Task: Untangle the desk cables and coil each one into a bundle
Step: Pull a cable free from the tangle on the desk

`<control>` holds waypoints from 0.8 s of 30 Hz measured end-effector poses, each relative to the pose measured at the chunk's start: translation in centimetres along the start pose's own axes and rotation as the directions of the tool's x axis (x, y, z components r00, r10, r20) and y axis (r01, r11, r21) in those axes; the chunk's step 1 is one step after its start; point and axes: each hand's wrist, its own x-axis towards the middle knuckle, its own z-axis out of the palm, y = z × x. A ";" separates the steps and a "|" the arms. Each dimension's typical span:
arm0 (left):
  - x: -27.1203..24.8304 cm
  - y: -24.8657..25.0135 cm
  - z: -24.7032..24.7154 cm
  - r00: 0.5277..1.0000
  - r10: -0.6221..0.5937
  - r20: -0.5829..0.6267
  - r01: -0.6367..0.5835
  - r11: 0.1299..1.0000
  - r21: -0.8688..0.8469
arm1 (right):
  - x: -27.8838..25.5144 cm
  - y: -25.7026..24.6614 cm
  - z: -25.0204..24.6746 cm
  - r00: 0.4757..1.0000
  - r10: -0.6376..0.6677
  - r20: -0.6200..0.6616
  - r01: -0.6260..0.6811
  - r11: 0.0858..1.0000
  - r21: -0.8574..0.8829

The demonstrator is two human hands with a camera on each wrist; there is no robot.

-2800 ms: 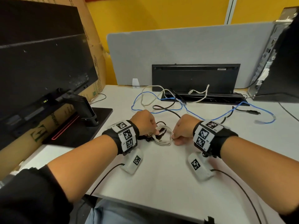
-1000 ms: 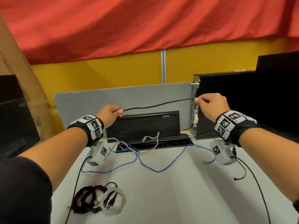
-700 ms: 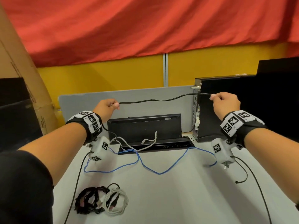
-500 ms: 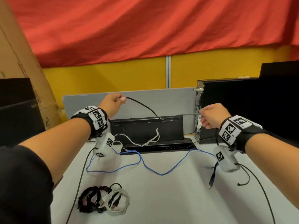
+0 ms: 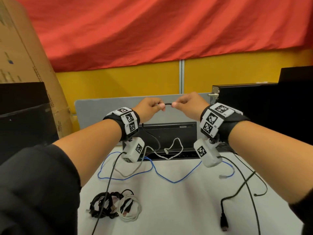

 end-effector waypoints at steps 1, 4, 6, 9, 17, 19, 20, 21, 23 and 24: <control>-0.1 -0.3 0.0 1.000 -0.021 0.024 0.020 1.000 0.007 | 0.0 0.2 -0.2 0.999 -0.006 -0.039 0.005 0.999 -0.033; -0.6 -2.0 -0.4 0.993 -0.114 0.028 0.114 0.993 0.006 | 0.0 1.0 -1.2 0.985 0.007 -0.172 -0.015 0.999 -0.046; -1.1 -3.3 -0.7 0.988 -0.157 0.016 0.157 0.988 0.006 | 0.0 1.8 -2.0 0.965 0.043 -0.260 -0.049 0.999 -0.017; -1.6 -4.6 -1.0 0.982 -0.190 -0.012 0.190 0.982 0.015 | -0.1 2.7 -2.7 0.919 0.077 -0.387 -0.085 0.996 -0.003; -2.0 -7.1 -1.7 0.964 -0.241 -0.108 0.245 0.969 0.023 | 0.0 4.8 -4.8 0.808 0.110 -0.579 -0.101 0.994 0.048; -1.6 -7.0 -1.9 0.961 -0.245 -0.125 0.249 0.968 0.015 | 0.1 5.3 -4.6 0.795 0.143 -0.590 -0.126 0.990 0.070; -1.5 -6.9 -2.0 0.960 -0.249 -0.124 0.253 0.967 0.014 | 0.1 5.6 -4.5 0.790 0.156 -0.593 -0.136 0.988 0.078; -1.3 -6.8 -2.1 0.960 -0.253 -0.118 0.256 0.967 0.014 | 0.2 6.0 -4.5 0.786 0.167 -0.595 -0.146 0.986 0.083; -1.2 -6.7 -2.4 0.960 -0.262 -0.104 0.264 0.964 0.011 | 0.1 6.8 -4.4 0.780 0.187 -0.597 -0.167 0.982 0.090; -1.2 -6.6 -2.5 0.958 -0.271 -0.095 0.272 0.962 0.002 | 0.1 7.2 -4.3 0.779 0.195 -0.595 -0.175 0.980 0.092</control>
